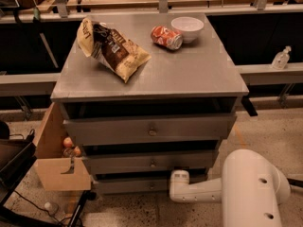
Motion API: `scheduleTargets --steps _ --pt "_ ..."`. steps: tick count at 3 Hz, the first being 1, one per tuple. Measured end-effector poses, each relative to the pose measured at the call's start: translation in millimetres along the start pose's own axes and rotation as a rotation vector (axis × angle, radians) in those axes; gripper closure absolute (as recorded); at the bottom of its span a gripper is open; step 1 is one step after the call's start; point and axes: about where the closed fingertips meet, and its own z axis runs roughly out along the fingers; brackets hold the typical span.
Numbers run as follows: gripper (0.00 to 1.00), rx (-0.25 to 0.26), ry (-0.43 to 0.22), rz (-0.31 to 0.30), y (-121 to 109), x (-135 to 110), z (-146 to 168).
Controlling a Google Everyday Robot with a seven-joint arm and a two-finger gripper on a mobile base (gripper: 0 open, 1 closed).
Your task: Open bottom drawer
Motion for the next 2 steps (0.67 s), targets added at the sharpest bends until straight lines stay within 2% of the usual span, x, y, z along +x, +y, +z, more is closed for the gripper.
scheduleTargets --steps 2 --pt "0.87 -0.003 0.001 -0.001 1.9 0.3 1.2"
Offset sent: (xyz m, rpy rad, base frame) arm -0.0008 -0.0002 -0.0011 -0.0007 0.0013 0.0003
